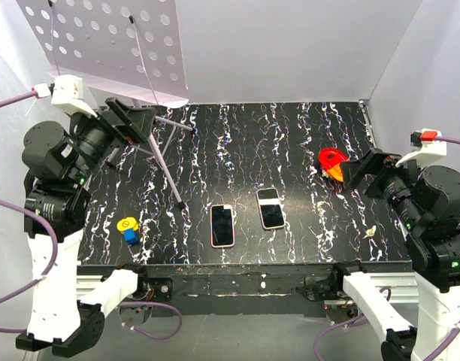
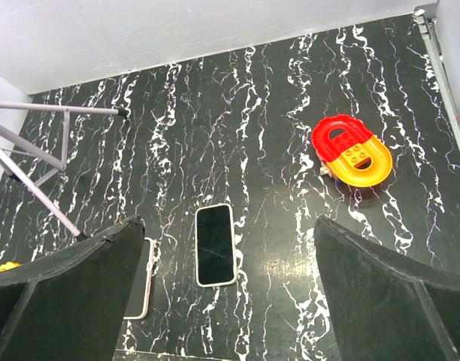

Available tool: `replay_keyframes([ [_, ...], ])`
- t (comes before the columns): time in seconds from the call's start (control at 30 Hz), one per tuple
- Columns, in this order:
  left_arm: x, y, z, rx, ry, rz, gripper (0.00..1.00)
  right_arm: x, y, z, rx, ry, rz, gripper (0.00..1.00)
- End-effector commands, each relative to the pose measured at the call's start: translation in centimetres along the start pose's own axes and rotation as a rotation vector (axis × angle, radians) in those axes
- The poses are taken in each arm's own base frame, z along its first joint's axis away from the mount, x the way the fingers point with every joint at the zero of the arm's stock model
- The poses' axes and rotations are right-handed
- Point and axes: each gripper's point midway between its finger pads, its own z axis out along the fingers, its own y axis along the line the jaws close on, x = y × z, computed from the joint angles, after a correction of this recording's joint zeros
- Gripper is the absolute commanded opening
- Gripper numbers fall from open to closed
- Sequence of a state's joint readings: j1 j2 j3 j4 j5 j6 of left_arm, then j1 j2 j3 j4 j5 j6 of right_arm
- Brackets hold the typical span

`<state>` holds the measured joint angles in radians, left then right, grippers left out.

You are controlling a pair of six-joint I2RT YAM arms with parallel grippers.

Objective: Take the phone out of the phone case
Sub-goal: Pick up the phone at the center of the board.

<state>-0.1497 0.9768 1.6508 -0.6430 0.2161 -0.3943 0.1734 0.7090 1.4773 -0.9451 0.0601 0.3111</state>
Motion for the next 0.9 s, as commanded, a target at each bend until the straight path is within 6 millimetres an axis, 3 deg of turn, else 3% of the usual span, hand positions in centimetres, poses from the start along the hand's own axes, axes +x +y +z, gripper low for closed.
replay_keyframes([
  [0.0, 1.0, 2.0, -2.2, -0.144, 0.004, -0.034, 1.0, -0.8, -0.5, -0.2, 0.03, -0.044, 0.006, 1.0],
  [0.17, 4.7, 4.5, -3.6, -0.261, 0.067, -0.014, 1.0, -2.5, -0.7, -3.4, -0.001, -0.261, -0.028, 1.0],
  [0.3, 9.2, 5.1, -4.5, -0.248, 0.159, -0.015, 1.0, -1.6, -2.3, -4.3, 0.058, -0.324, 0.056, 1.0],
  [0.43, 14.6, 5.6, -4.2, -0.227, 0.296, -0.073, 1.0, 0.7, -2.8, -2.7, 0.088, -0.209, 0.07, 1.0],
  [0.53, 19.4, 4.3, -3.3, -0.148, 0.435, -0.175, 1.0, 2.7, -2.6, -1.4, 0.08, -0.102, 0.086, 1.0],
  [0.57, 21.2, 4.4, -3.0, -0.164, 0.477, -0.203, 1.0, 3.1, -2.5, -1.2, 0.078, -0.084, 0.101, 1.0],
  [0.63, 25.2, 5.0, -2.3, -0.245, 0.56, -0.207, 1.0, 4.0, -1.7, -0.9, 0.033, -0.051, 0.116, 0.9],
  [0.7, 28.3, 5.1, -1.9, -0.311, 0.615, -0.161, 1.0, 4.8, -0.8, -0.6, -0.02, -0.021, 0.143, 0.9],
  [0.87, 35.1, 1.0, -1.9, -0.29, 0.797, -0.043, 1.0, 8.2, -1.3, 1.1, 0.02, 0.1, 0.232, 0.98],
])
